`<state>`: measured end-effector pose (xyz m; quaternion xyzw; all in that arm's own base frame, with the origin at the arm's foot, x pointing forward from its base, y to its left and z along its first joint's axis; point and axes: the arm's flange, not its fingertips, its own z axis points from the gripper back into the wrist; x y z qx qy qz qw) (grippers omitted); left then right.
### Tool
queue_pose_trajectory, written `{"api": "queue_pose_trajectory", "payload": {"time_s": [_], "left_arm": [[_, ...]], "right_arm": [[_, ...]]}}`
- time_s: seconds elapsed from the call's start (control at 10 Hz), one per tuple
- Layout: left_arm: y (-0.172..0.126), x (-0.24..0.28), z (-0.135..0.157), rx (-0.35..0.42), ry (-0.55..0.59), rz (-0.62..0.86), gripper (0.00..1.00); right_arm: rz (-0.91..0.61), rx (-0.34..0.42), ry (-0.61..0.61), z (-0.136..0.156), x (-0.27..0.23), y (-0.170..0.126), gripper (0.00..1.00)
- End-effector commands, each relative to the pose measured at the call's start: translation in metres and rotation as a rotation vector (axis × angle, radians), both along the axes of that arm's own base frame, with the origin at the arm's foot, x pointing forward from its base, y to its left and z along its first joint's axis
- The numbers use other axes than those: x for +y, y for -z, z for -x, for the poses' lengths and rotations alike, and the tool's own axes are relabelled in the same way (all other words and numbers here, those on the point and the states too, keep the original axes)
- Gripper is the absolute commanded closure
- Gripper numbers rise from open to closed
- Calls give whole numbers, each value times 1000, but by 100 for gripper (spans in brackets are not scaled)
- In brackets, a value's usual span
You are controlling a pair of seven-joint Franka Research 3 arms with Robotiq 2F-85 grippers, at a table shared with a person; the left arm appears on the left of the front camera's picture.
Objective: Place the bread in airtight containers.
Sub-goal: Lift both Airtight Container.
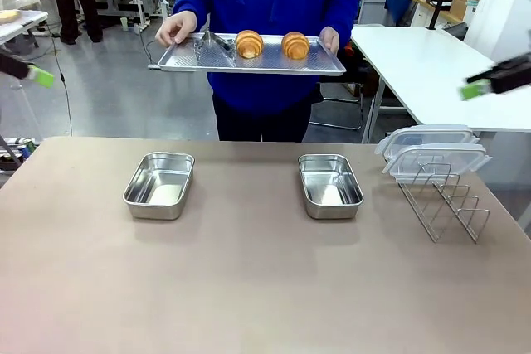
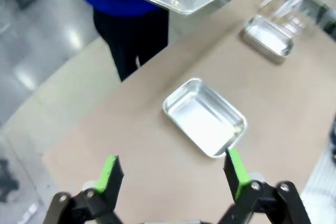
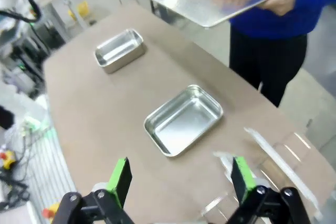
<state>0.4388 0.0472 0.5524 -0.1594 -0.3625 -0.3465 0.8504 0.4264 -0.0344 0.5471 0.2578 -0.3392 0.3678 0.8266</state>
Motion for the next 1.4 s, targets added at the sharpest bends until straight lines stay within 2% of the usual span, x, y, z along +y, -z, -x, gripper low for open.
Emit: {"api": "queue_pose_trajectory", "payload": {"time_s": [0.0, 0.1, 0.3, 0.4, 0.5, 0.6, 0.8, 0.9, 1.1, 1.3], "left_arm": [[-7, -22, -19, 200, -99, -122, 0], [-5, -37, -29, 301, -141, -190, 0], [8, -51, -51, 411, -218, -246, 0], [15, -53, -57, 418, -263, -263, 0], [22, -51, -58, 420, -241, -239, 0], [27, -53, -48, 379, -251, -281, 0], [27, -53, -48, 379, -251, -281, 0], [30, -55, -54, 408, -250, -271, 0], [59, -109, -71, 437, -294, -337, 0], [77, -122, -73, 449, -397, -361, 0]], "right_arm": [[114, 149, 76, -11, 59, -2, 0], [145, 191, 153, -16, 88, -2, 0], [220, 290, 275, -29, 126, 11, 0], [220, 330, 319, -37, 130, 19, 0], [162, 360, 295, -40, 121, 16, 0], [225, 266, 267, -24, 132, 23, 0], [225, 266, 267, -24, 132, 23, 0], [209, 311, 284, -30, 129, 28, 0], [326, 326, 490, -47, 180, 50, 0], [389, 363, 568, -67, 200, 70, 0]]}}
